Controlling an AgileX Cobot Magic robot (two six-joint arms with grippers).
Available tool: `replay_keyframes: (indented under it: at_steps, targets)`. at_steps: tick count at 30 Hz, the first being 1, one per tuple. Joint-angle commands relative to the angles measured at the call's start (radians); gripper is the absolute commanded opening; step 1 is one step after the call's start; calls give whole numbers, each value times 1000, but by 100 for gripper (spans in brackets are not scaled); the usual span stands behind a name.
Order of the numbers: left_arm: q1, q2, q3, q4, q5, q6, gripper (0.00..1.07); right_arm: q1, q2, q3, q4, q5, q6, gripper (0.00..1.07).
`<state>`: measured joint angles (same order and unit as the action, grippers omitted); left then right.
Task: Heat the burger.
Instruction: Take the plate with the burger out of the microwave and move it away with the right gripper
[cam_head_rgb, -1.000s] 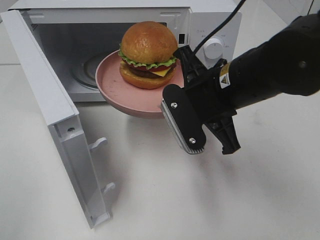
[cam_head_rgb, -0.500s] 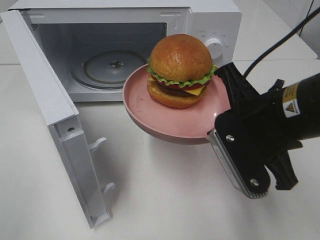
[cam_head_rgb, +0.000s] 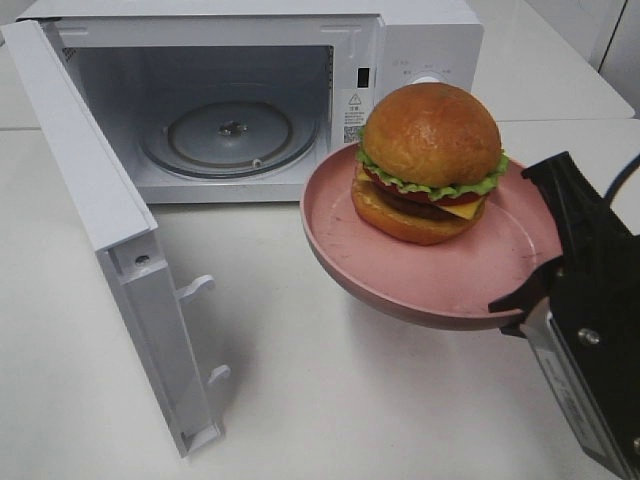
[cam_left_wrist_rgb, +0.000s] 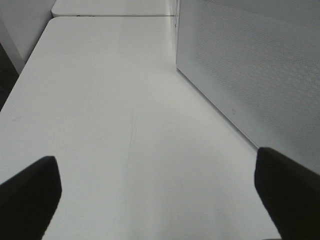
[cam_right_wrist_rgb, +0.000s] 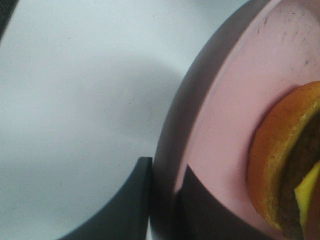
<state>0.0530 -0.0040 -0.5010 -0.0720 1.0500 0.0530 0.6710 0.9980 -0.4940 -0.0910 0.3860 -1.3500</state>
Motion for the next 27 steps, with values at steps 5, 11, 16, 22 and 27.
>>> replay_keyframes:
  at_steps: [5, 11, 16, 22, 27]
  targets:
    - [1, -22, 4, 0, -14, -2, 100, -6, -156, 40, -17, 57, 52, 0]
    - [1, -22, 4, 0, -14, -2, 100, -6, -266, 53, -87, 165, 147, 0]
    - [1, -22, 4, 0, -14, -2, 100, -6, -304, 53, -165, 213, 269, 0]
    - [1, -22, 4, 0, -14, -2, 100, -6, -304, 53, -264, 260, 389, 0]
    - [1, -22, 4, 0, -14, -2, 100, -6, -301, 53, -384, 292, 537, 0]
